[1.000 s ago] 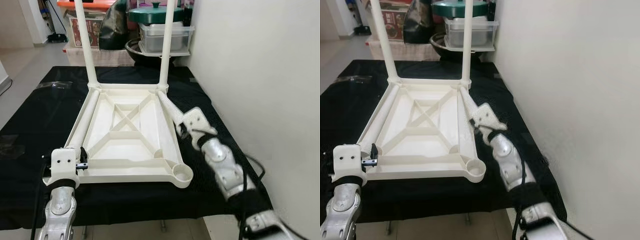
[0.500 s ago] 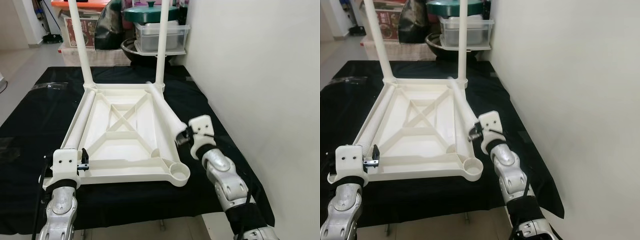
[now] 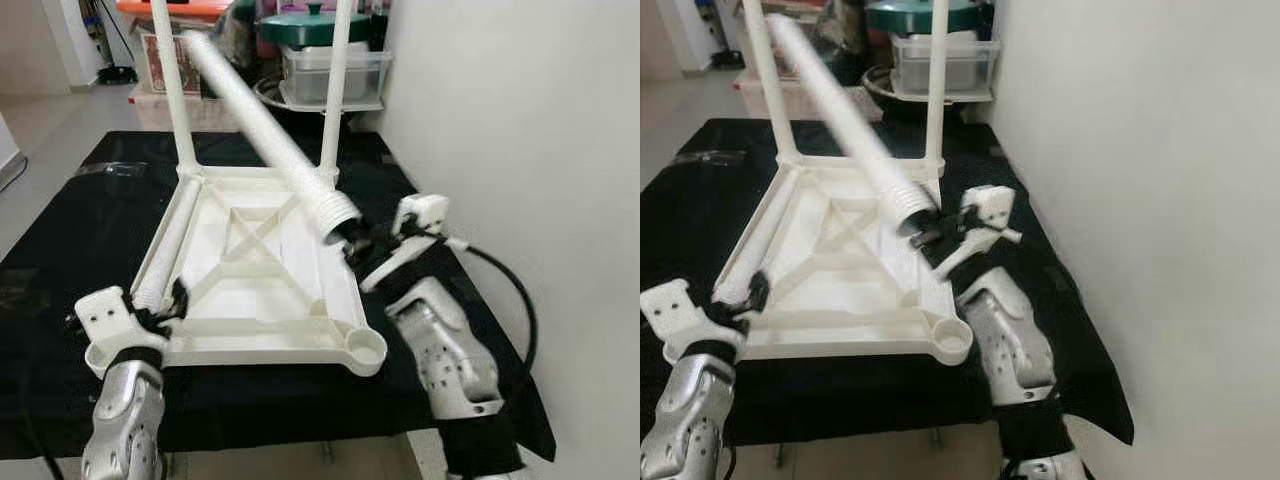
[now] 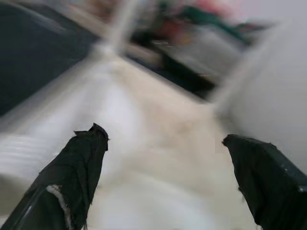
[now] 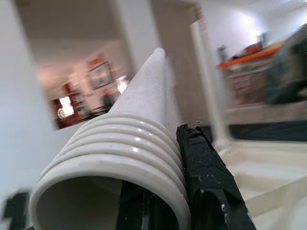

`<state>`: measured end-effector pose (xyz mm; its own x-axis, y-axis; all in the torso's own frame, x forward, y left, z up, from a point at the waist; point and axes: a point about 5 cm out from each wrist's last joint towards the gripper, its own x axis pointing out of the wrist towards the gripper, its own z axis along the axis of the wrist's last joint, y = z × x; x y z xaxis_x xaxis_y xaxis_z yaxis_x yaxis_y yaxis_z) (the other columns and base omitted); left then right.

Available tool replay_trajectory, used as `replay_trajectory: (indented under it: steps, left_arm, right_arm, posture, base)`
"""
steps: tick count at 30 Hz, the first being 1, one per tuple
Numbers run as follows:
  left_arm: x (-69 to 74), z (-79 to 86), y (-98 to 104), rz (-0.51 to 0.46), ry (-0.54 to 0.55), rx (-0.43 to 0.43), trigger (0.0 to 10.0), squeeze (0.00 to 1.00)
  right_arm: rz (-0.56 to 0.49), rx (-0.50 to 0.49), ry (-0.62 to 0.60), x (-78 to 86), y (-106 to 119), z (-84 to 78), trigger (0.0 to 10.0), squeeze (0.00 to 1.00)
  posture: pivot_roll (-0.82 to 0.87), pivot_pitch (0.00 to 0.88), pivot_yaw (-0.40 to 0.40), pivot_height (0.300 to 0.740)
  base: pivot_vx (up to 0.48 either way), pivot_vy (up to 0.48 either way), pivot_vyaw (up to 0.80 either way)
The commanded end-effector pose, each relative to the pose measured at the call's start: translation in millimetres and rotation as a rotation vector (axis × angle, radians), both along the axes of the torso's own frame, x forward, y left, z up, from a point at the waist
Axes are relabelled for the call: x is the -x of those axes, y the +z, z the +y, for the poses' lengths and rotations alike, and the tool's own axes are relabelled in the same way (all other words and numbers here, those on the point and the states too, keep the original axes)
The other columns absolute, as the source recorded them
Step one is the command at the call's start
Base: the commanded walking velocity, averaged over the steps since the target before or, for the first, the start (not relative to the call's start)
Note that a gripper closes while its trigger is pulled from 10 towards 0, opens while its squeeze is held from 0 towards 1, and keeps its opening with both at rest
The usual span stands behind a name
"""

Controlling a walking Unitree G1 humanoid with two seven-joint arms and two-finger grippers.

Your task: Building children table

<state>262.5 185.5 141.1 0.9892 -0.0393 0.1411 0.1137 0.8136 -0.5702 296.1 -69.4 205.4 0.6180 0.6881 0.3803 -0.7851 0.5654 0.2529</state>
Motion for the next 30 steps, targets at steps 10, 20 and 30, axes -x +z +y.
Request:
replay_trajectory:
  steps: [10,20,30]
  left_arm:
    - [22.0,-21.0,27.9,-0.168,-0.373,0.373,10.0,0.00]
    - [31.9,-23.0,35.8,-0.188,-0.477,0.413,10.0,0.00]
    - [30.9,-17.6,28.5,-0.146,-0.455,0.421,10.0,0.00]
  right_arm:
    - [0.112,0.063,0.231,14.6,-29.3,-5.1,0.0,0.00]
    - [0.172,0.027,0.153,-0.8,-36.2,-12.2,0.0,0.00]
    - [0.121,-0.011,0.378,25.1,-33.0,-11.0,0.0,0.00]
  posture:
    - [0.06,0.000,-0.085,0.740]
    - [0.07,0.000,-0.091,0.740]
    - [0.07,0.000,-0.094,0.740]
  base:
    - [0.000,0.000,0.00]
    - [0.000,0.000,0.00]
    - [0.000,0.000,0.00]
